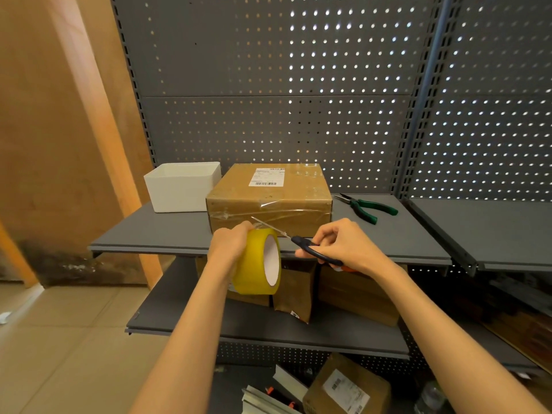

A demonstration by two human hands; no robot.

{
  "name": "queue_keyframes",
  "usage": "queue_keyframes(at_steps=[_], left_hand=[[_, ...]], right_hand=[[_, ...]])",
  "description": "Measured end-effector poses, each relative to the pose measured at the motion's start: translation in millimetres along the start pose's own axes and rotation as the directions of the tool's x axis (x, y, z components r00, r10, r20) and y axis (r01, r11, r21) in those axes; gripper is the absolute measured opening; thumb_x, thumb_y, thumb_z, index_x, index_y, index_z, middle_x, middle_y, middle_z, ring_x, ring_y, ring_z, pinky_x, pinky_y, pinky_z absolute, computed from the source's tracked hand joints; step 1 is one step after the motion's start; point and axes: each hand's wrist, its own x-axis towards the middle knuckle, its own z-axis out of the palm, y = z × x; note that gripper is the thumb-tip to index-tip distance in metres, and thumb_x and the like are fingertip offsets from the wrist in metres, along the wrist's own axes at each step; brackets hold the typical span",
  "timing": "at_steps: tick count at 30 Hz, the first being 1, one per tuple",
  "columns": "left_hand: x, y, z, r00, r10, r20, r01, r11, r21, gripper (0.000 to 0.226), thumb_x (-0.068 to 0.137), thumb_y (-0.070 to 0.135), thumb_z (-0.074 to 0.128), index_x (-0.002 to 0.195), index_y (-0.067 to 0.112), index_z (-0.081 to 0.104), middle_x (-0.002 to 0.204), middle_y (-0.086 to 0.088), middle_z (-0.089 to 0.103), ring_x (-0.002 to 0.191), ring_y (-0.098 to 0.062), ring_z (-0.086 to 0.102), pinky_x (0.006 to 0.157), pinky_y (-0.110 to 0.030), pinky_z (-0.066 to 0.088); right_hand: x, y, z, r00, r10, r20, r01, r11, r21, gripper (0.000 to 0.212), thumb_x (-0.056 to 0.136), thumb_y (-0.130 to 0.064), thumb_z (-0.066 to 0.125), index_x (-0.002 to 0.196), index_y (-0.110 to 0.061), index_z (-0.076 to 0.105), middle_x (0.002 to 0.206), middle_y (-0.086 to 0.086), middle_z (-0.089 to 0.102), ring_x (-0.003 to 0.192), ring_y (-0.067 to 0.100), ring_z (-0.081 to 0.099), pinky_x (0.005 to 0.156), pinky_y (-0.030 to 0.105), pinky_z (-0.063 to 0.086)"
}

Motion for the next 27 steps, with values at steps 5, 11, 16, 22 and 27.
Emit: queue_keyframes(at_steps=[5,11,16,22,27], left_hand=[[-13,2,0,0.999,-0.027,0.033,0.029,0.997,-0.072,0.028,0.088,0.032,0.054,0.101,0.009,0.044,0.092,-0.010,0.049,0.082,-0.024,0.046,0.075,-0.034,0.034],[-25,2,5,0.999,0.011,0.038,-0.009,0.999,-0.032,0.023,0.090,0.033,0.053,0.083,0.011,0.047,0.077,-0.004,0.044,0.068,-0.016,0.041,0.072,-0.033,0.033],[-29,11,7,0.994,0.091,0.061,-0.091,0.996,-0.008,0.028,0.090,0.032,0.052,0.070,0.014,0.043,0.073,-0.001,0.041,0.065,-0.012,0.038,0.062,-0.031,0.032],[-31,15,12,0.949,0.271,0.163,-0.295,0.944,0.147,0.019,0.093,0.033,0.049,0.083,0.017,0.045,0.066,0.003,0.031,0.056,-0.010,0.027,0.053,-0.025,0.023],[-35,17,18,0.917,0.336,0.213,-0.374,0.910,0.178,0.027,0.093,0.035,0.050,0.078,0.013,0.047,0.080,-0.009,0.037,0.060,-0.011,0.030,0.055,-0.025,0.024]], right_hand=[[-5,-2,-2,0.963,-0.102,-0.250,0.102,0.995,-0.013,0.031,0.067,-0.035,0.079,0.075,-0.008,0.068,0.063,0.011,0.067,0.058,0.019,0.063,0.058,0.026,0.051],[-4,-4,-25,0.777,-0.130,-0.616,0.104,0.991,-0.079,0.026,0.078,-0.035,0.073,0.082,-0.010,0.066,0.059,-0.005,0.060,0.052,0.000,0.054,0.051,0.011,0.043],[-3,21,-31,0.721,-0.063,-0.690,-0.070,0.984,-0.163,0.025,0.088,-0.027,0.063,0.100,-0.006,0.063,0.082,0.000,0.060,0.069,0.006,0.053,0.063,0.018,0.041],[-8,45,-29,0.755,0.003,-0.655,-0.321,0.873,-0.367,0.033,0.086,-0.029,0.066,0.103,-0.001,0.066,0.097,0.014,0.067,0.094,0.028,0.061,0.076,0.035,0.047],[-8,48,-24,0.784,0.082,-0.615,-0.409,0.814,-0.413,0.026,0.088,-0.026,0.063,0.100,-0.004,0.066,0.094,0.013,0.069,0.086,0.026,0.065,0.071,0.033,0.052]])
